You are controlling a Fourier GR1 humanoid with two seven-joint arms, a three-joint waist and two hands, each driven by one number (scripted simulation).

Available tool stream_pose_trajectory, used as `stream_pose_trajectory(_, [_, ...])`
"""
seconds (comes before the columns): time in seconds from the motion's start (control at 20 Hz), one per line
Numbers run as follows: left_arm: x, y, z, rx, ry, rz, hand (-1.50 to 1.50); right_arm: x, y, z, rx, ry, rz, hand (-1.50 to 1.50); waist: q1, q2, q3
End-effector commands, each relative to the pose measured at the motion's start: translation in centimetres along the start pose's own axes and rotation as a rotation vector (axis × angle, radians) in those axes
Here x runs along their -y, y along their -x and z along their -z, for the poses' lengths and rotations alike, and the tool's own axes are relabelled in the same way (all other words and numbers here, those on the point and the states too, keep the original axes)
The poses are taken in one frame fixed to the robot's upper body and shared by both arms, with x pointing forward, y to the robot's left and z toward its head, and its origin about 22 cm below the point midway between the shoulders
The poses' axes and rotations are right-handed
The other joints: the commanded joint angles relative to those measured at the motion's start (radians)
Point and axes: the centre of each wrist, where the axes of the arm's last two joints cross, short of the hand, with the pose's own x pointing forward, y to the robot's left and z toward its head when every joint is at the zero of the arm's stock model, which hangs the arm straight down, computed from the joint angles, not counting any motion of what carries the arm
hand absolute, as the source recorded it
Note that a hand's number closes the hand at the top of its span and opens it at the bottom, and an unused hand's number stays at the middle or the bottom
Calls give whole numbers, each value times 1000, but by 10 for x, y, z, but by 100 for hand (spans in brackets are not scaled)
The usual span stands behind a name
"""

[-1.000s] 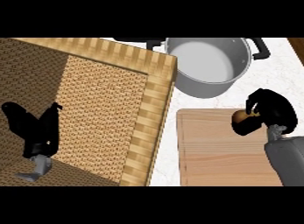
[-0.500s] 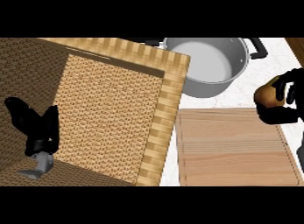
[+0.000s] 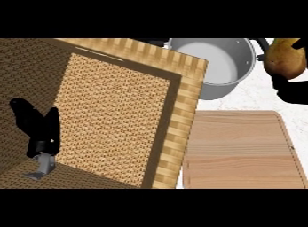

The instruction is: Pick the pear from the cutting board and place it in the pot

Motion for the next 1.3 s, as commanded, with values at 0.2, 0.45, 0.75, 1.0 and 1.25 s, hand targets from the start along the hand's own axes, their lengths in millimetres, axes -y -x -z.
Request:
stream_pose_trajectory(0.2, [12,-9,6,97,70,38,0,15,-67,42,7,-19,55,150,13,4,1])
stream_pose_trajectory(0.45, [0,-3,9,114,65,26,0,-4,-65,76,-72,-21,74,150,11,6,1])
stream_pose_trajectory(0.75, [5,-3,6,119,76,19,0,-43,-72,110,-105,-90,60,150,20,8,1])
stream_pose_trajectory(1.0, [-1,-4,8,118,77,29,0,-93,-43,119,-59,-142,-5,150,23,12,1])
stream_pose_trajectory(1.25, [16,1,-1,99,87,41,0,-128,-26,121,-232,-275,185,-150,21,10,2])
